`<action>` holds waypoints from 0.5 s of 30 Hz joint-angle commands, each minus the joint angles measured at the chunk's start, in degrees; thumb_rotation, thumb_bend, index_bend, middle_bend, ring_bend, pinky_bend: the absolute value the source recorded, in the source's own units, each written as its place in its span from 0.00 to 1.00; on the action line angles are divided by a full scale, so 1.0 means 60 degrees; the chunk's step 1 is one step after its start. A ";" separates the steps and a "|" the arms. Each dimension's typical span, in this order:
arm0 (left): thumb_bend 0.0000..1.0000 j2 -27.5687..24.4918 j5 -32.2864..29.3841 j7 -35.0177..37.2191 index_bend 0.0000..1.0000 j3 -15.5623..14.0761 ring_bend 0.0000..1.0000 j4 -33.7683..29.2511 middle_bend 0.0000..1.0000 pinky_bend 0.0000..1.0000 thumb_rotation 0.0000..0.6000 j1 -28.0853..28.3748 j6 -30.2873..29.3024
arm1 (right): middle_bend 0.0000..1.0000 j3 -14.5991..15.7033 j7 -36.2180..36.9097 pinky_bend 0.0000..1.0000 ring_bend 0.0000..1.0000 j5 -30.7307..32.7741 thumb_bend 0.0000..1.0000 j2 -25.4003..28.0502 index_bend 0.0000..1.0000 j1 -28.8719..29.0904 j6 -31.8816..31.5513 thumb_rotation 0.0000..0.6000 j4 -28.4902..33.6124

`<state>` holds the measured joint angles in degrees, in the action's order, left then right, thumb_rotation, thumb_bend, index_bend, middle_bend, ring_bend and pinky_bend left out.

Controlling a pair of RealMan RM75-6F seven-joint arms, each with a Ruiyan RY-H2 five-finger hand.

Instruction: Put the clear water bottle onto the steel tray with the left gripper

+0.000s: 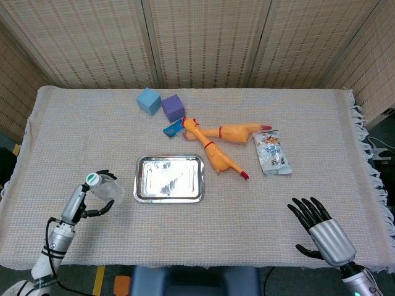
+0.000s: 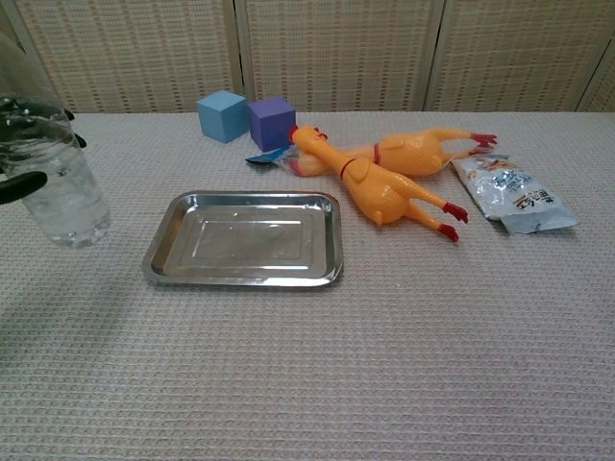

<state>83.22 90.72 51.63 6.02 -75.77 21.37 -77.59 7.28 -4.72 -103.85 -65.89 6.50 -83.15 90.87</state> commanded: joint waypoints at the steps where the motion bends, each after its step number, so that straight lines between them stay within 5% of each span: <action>1: 0.42 0.0150 -0.0445 0.0141 0.22 0.0339 0.10 0.0116 0.26 0.27 1.00 0.0473 0.0661 | 0.00 0.0027 -0.0097 0.00 0.00 -0.0040 0.09 -0.0054 0.00 0.0012 0.0057 0.91 -0.0013; 6: 0.42 0.0374 -0.0266 -0.0368 0.22 0.0255 0.10 -0.0488 0.26 0.27 1.00 0.0747 0.0805 | 0.00 0.0018 -0.0101 0.00 0.00 -0.0010 0.09 -0.0077 0.00 0.0008 0.0070 0.91 -0.0040; 15: 0.43 0.1091 -0.0739 -0.1570 0.23 0.0854 0.09 -0.0489 0.26 0.26 1.00 0.1506 0.1264 | 0.00 -0.0053 0.0008 0.00 0.00 0.0203 0.09 -0.0027 0.00 0.0090 0.0248 0.91 -0.0021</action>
<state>88.87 86.94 42.73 10.50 -79.09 29.59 -70.64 6.98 -4.67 -102.67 -66.04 7.03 -81.70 90.75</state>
